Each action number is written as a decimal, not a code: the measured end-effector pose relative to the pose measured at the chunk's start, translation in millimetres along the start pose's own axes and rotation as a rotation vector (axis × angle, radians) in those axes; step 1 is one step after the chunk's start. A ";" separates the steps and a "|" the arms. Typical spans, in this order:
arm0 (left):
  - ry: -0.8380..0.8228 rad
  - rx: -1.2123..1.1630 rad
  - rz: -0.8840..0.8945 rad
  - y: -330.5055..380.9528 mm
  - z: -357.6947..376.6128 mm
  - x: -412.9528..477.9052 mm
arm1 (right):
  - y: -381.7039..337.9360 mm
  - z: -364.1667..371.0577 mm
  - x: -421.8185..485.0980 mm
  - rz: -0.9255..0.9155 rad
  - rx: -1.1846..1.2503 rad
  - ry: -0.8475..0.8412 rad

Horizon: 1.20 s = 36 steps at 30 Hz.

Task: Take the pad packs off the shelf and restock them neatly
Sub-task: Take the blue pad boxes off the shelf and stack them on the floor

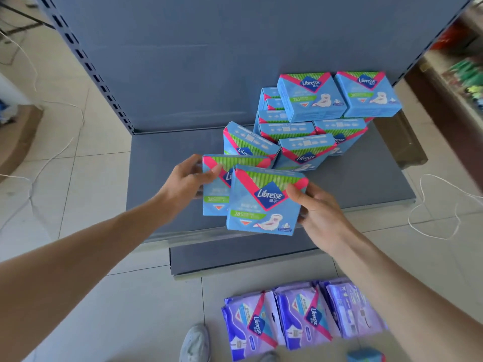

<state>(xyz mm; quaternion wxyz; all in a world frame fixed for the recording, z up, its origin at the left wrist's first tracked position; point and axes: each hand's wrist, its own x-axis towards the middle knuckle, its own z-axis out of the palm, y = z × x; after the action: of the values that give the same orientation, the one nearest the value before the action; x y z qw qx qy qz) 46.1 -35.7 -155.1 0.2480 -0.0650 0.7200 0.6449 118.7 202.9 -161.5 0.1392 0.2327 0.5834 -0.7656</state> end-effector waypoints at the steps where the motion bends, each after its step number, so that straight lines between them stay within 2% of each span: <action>1: -0.022 -0.012 -0.016 1.7 7.0 -4.5 | -0.1 8.0 -2.0 0.021 0.071 0.001; 5: -0.025 -0.090 -0.067 3.3 28.6 -19.3 | 7.8 20.4 -9.1 0.064 0.182 0.050; 8: -0.028 -0.114 -0.128 3.8 41.9 -29.2 | 15.0 22.9 -19.4 0.118 0.181 0.199; 12: -0.142 -0.086 -0.131 10.3 72.8 -45.7 | 14.1 6.7 -43.1 0.130 0.190 0.311; 16: -0.291 0.106 -0.070 8.0 119.8 -61.0 | 12.7 -28.6 -77.7 0.119 0.186 0.360; 25: -0.586 0.169 -0.142 -39.7 262.6 -136.0 | 74.7 -143.0 -225.3 0.140 0.419 0.518; 36: -0.724 0.320 -0.280 -135.2 401.9 -279.5 | 192.2 -240.1 -417.3 0.101 0.432 0.726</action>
<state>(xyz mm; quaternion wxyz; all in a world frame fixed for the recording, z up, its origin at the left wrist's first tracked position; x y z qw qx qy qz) 454.6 265.7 -171.3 0.5773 0.1080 0.6617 0.4661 614.4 354.6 -154.9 -0.0899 0.5393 0.4086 -0.7308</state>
